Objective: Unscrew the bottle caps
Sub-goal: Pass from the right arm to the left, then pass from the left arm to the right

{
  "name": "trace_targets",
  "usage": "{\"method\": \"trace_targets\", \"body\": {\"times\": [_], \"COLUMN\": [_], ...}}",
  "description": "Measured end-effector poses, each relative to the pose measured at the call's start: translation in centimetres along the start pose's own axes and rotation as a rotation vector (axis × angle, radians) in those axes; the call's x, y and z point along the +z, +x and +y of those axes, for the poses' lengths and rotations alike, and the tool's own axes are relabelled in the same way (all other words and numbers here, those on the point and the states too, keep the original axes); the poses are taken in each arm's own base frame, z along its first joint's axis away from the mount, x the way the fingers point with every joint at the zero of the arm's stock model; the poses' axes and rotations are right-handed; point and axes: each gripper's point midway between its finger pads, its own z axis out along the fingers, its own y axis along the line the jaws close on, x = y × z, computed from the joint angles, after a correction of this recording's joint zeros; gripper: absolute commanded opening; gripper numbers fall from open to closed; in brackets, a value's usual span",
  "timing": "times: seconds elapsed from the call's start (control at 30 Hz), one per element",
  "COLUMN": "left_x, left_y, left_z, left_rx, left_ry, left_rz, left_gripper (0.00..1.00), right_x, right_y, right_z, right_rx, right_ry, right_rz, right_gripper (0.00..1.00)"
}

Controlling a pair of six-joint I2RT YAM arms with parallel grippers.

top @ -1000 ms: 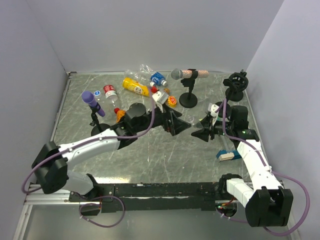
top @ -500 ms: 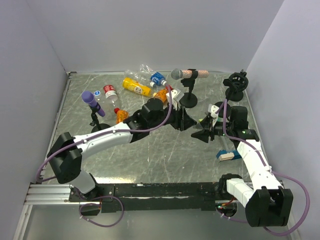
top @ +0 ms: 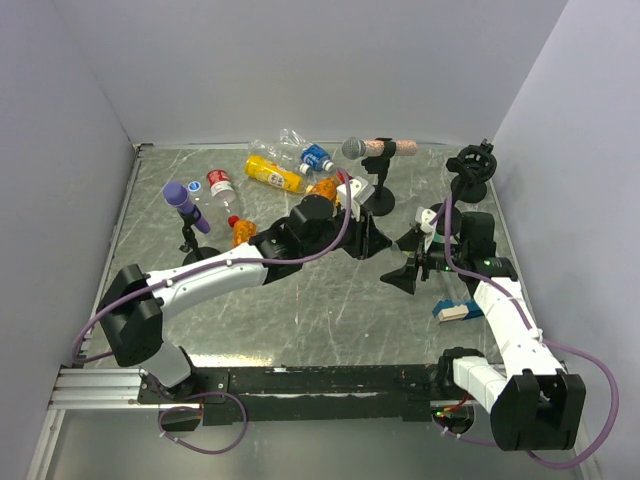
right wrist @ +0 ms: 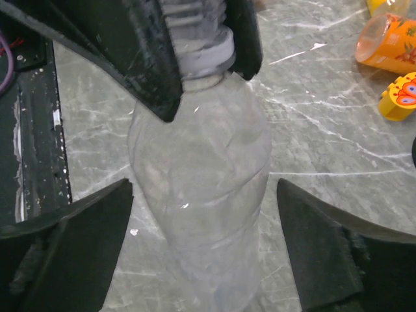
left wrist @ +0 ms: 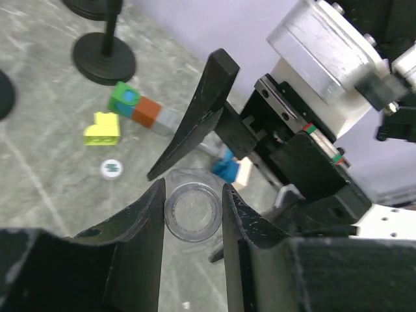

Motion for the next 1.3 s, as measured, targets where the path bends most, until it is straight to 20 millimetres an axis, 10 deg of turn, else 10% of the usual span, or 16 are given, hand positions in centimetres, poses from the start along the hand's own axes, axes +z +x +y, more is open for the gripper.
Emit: {"method": "trace_targets", "body": {"times": [0.63,1.03,1.3], "left_x": [2.5,2.8,2.8], "left_y": [0.6,1.4,1.4], "left_z": [-0.1,-0.2,-0.1], "left_rx": [0.253,0.250,0.243], "left_ry": [-0.132,-0.134,-0.137], "left_rz": [0.116,0.146,0.148], "left_gripper": [0.01,0.01,0.01], "right_x": [0.8,1.1,1.2], "right_y": [-2.3,-2.5,-2.3], "right_z": [-0.6,-0.4,-0.5], "right_rx": [-0.011,-0.023,-0.019], "right_ry": [-0.019,-0.031,-0.035], "right_rz": [-0.018,-0.016,-0.014], "right_gripper": [0.99,0.59,0.66]}}
